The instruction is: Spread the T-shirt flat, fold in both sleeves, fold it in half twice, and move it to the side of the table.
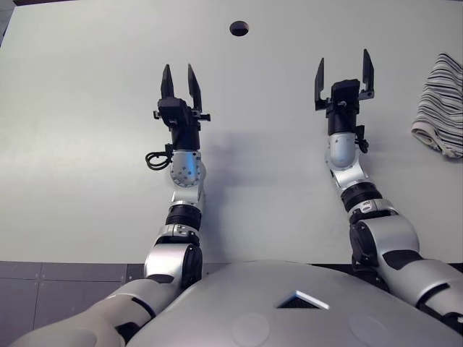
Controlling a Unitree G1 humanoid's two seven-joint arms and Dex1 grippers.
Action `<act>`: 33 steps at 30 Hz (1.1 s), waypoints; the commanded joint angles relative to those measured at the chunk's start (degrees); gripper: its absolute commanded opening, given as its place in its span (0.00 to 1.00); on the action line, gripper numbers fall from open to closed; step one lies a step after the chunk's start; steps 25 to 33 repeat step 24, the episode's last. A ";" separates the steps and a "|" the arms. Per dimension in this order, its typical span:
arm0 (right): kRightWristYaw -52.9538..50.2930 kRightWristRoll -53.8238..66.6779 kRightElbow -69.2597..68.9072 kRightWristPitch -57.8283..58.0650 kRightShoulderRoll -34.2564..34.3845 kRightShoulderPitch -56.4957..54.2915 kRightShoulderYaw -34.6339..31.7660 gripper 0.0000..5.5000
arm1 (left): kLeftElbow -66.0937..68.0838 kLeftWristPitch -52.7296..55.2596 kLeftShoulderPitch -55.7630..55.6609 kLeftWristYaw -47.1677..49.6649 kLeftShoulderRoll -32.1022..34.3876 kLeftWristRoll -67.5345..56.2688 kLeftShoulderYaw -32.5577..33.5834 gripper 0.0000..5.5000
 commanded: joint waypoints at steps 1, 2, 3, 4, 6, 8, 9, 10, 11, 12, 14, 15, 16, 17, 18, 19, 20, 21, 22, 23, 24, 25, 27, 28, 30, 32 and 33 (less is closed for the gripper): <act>1.74 -0.30 1.44 -2.28 2.29 1.79 1.88 0.76 | 5.36 -2.12 1.35 2.20 1.73 2.94 -0.22 0.50; 1.97 -0.31 1.95 -2.40 2.61 2.24 2.05 0.76 | 6.11 -2.41 1.31 2.61 1.89 3.45 -0.31 0.54; 2.24 -0.24 2.43 -2.54 2.96 2.64 2.26 0.76 | 6.77 -2.65 1.21 3.19 1.98 3.86 -0.32 0.56; 2.29 -0.44 2.60 -2.81 3.12 2.97 2.62 0.76 | 7.20 -2.95 1.24 3.82 1.99 4.32 -0.35 0.59; 2.57 -0.33 2.75 -3.25 3.14 3.29 2.83 0.76 | 7.73 -3.81 1.28 5.36 1.92 5.15 -0.30 0.65; 2.32 0.11 3.27 -3.18 2.63 3.35 2.38 0.76 | 9.06 -3.71 0.29 6.49 1.75 4.96 0.07 0.72; 1.84 -0.02 3.69 -2.97 2.30 3.31 2.29 0.76 | 10.24 -3.31 -0.45 7.01 1.75 4.82 0.21 0.74; 1.27 -0.30 4.45 -2.52 2.06 3.06 2.27 0.76 | 11.62 -2.68 -1.20 7.51 1.91 4.85 0.27 0.77; 0.85 -0.61 5.40 -2.03 1.93 2.65 2.36 0.76 | 12.78 -2.40 -1.70 8.01 2.01 4.87 0.34 0.77; 0.64 -0.79 6.25 -1.72 1.84 2.26 2.42 0.76 | 13.67 -2.37 -2.02 8.45 2.06 4.96 0.34 0.77; 0.66 -0.60 6.95 -1.94 1.49 1.79 2.25 0.76 | 14.45 -2.79 -2.40 9.03 2.12 5.03 0.29 0.77; 0.58 -0.41 7.03 -2.28 1.33 1.70 2.08 0.76 | 14.44 -3.18 -2.48 9.13 2.23 4.88 0.38 0.77; 0.42 -0.35 6.99 -2.64 1.20 1.67 1.98 0.76 | 14.32 -3.58 -2.50 9.15 2.38 4.63 0.52 0.77; -0.17 -0.83 6.47 -3.43 0.94 1.83 2.18 0.76 | 14.08 -3.99 -2.42 9.26 2.53 4.49 0.61 0.77; -0.72 -1.24 5.73 -4.28 0.73 2.12 2.31 0.76 | 13.73 -4.32 -2.28 9.32 2.76 4.36 0.73 0.77; -1.01 -1.35 5.19 -4.89 0.59 2.37 2.28 0.76 | 13.46 -4.54 -2.17 9.37 2.98 4.23 0.87 0.77; -0.72 -0.58 4.95 -5.27 0.56 2.45 1.70 0.76 | 13.21 -4.72 -2.07 9.36 3.28 4.06 1.06 0.77; -0.32 0.27 5.01 -5.32 0.59 2.41 1.13 0.76 | 13.07 -4.88 -2.01 9.50 3.58 4.12 1.22 0.77; 0.25 1.21 5.30 -5.10 0.56 2.28 0.51 0.76 | 13.00 -5.14 -1.87 9.68 3.91 4.24 1.37 0.77; 0.79 2.09 5.48 -4.88 0.51 2.19 -0.05 0.76 | 12.85 -5.42 -1.72 9.71 4.27 4.59 1.31 0.77; 1.35 2.99 5.42 -4.78 0.46 2.21 -0.66 0.76 | 12.64 -5.75 -1.59 10.04 4.73 5.44 1.08 0.77; 1.35 2.99 5.42 -4.78 0.46 2.21 -0.66 0.76 | 12.64 -5.75 -1.59 10.04 4.73 5.44 1.08 0.77; 1.35 2.99 5.42 -4.78 0.46 2.21 -0.66 0.76 | 12.64 -5.75 -1.59 10.04 4.73 5.44 1.08 0.77; 1.35 2.99 5.42 -4.78 0.46 2.21 -0.66 0.76 | 12.64 -5.75 -1.59 10.04 4.73 5.44 1.08 0.77; 1.35 2.99 5.42 -4.78 0.46 2.21 -0.66 0.76 | 12.64 -5.75 -1.59 10.04 4.73 5.44 1.08 0.77; 1.35 2.99 5.42 -4.78 0.46 2.21 -0.66 0.76 | 12.64 -5.75 -1.59 10.04 4.73 5.44 1.08 0.77; 1.35 2.99 5.42 -4.78 0.46 2.21 -0.66 0.76 | 12.64 -5.75 -1.59 10.04 4.73 5.44 1.08 0.77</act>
